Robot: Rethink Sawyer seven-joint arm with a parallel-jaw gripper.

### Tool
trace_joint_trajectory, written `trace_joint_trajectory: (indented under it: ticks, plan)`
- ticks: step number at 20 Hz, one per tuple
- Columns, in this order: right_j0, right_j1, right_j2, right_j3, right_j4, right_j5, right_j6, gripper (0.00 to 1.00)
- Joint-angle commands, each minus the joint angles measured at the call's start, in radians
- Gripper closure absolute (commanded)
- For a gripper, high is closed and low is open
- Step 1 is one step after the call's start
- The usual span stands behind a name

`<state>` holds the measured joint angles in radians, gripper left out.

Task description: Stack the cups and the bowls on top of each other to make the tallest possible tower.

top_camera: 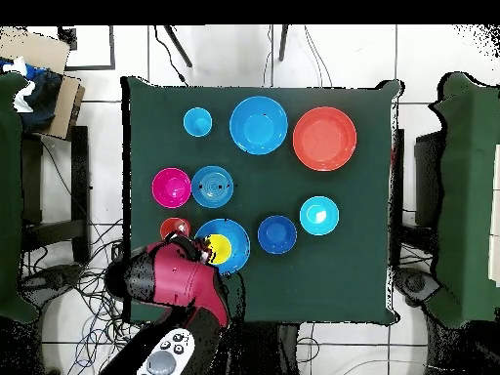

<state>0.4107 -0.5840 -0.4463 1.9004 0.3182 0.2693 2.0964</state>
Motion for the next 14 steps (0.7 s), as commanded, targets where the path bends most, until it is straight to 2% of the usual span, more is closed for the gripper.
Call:
trace_joint_trajectory:
  ticks: [1,14]
  plan:
    - [0.025,0.116,0.046,-0.056,0.029,-0.086,0.217,1.0]
    - [0.012,0.139,0.038,-0.07,0.02,-0.122,0.216,1.0]
